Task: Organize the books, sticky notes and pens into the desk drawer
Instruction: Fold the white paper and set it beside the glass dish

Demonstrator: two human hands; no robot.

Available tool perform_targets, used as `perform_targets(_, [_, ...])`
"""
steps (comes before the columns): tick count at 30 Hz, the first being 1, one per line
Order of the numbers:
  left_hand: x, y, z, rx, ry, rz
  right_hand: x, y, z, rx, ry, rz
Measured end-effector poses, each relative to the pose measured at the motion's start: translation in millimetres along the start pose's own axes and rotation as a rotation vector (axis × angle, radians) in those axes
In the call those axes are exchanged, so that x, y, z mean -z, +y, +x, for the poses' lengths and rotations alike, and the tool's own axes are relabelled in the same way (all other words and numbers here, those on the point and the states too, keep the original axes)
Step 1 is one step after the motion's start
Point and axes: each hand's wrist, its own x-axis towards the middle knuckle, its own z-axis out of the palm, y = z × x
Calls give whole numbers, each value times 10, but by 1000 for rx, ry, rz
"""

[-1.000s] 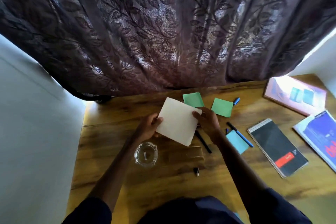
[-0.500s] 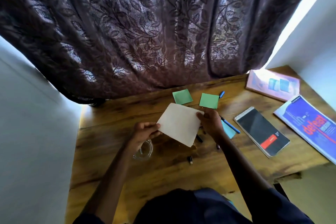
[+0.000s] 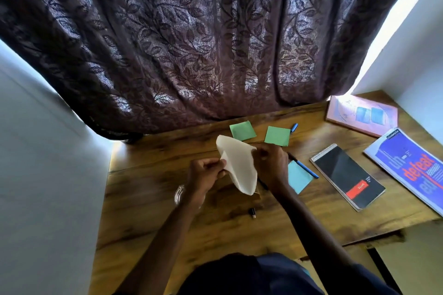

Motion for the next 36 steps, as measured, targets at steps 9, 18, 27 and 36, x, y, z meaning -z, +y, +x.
perform_targets(9, [-167, 156, -132, -33, -24, -79, -72, -274, -169, 294, -81, 93])
perform_targets(18, [-47, 193, -36, -11, -88, -149, -147, -209, -77, 381, -139, 72])
perform_targets(27, [-35, 192, 6, -44, -80, -98, -136, -239, -62, 363, -100, 55])
perform_targets(36, [-16, 140, -9, -3, -71, -167, -184, -208, -117, 416, -140, 18])
